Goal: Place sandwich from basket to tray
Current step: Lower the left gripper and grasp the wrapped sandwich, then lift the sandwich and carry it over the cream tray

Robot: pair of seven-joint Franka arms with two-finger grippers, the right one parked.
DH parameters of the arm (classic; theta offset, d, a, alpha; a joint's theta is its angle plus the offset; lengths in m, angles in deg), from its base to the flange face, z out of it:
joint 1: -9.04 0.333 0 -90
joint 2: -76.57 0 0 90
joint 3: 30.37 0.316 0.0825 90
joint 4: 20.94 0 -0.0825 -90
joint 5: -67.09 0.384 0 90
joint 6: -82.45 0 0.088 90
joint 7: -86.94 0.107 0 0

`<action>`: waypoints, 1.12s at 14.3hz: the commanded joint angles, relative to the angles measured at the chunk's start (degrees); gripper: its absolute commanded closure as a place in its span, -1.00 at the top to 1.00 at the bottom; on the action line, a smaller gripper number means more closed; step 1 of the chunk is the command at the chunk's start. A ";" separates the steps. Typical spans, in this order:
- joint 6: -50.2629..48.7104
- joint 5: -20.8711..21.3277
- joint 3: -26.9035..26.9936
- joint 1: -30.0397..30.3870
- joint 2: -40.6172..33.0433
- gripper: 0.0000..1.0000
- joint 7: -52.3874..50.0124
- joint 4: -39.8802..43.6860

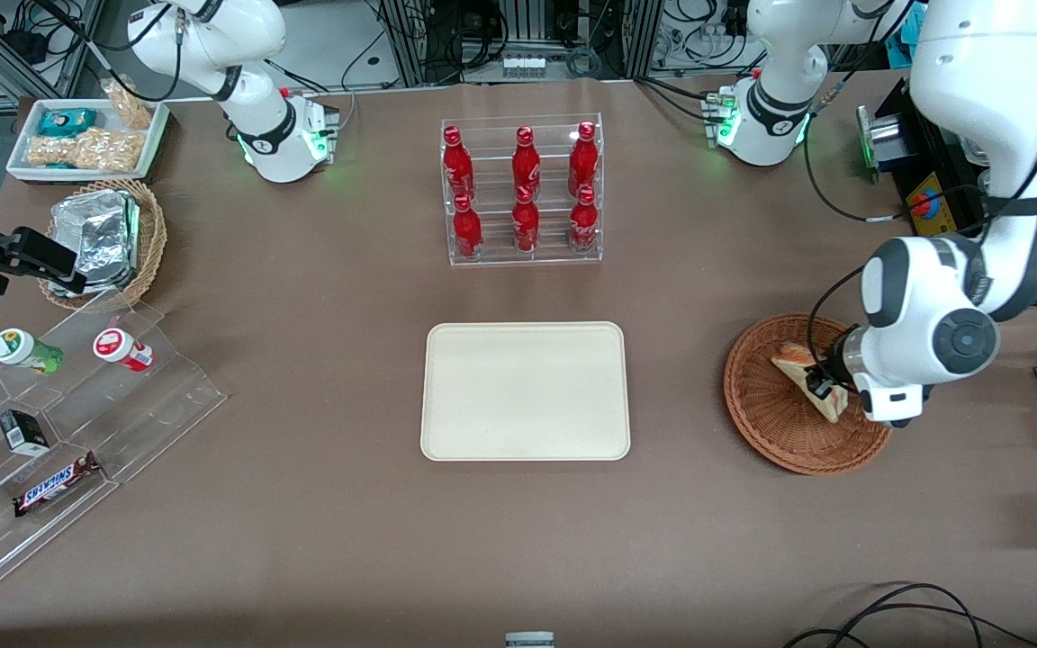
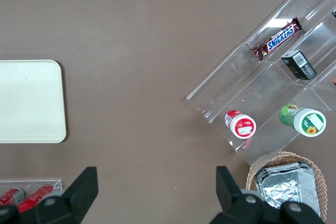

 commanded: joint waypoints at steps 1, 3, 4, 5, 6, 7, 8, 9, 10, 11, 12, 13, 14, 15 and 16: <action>-8.73 0.02 -0.22 -3.09 0.09 -0.95 -1.51 7.52; -7.52 -0.51 -0.22 -8.18 2.27 -0.95 -2.21 8.14; -6.38 -0.51 -0.22 -10.38 4.03 -0.95 -4.04 10.06; -5.67 0.01 -0.31 -12.84 6.05 -0.94 -3.71 12.78; -5.67 0.10 -0.48 -15.56 7.98 -0.90 -1.45 15.68; -5.93 0.01 -0.48 -18.46 9.48 -0.86 1.45 18.40; -5.75 0.10 -0.48 -21.27 10.63 -0.82 3.74 20.00; -5.32 -0.16 -0.48 -23.82 10.90 -0.81 4.72 20.19; -2.79 -1.12 -0.74 -25.07 11.16 -0.82 4.90 20.45; 1.06 -2.43 -2.49 -25.25 11.25 -0.83 5.51 20.28; 4.58 -2.62 -5.11 -25.25 11.78 -0.84 7.00 20.10; 7.66 -2.62 -7.14 -25.25 13.35 -0.85 8.23 20.45; 10.48 -2.54 -8.99 -25.52 14.93 -0.86 8.42 20.71; 12.68 -2.27 -10.31 -26.48 16.51 -0.86 7.81 22.02; 13.14 -2.10 -10.24 -28.75 18.18 -0.86 7.28 23.78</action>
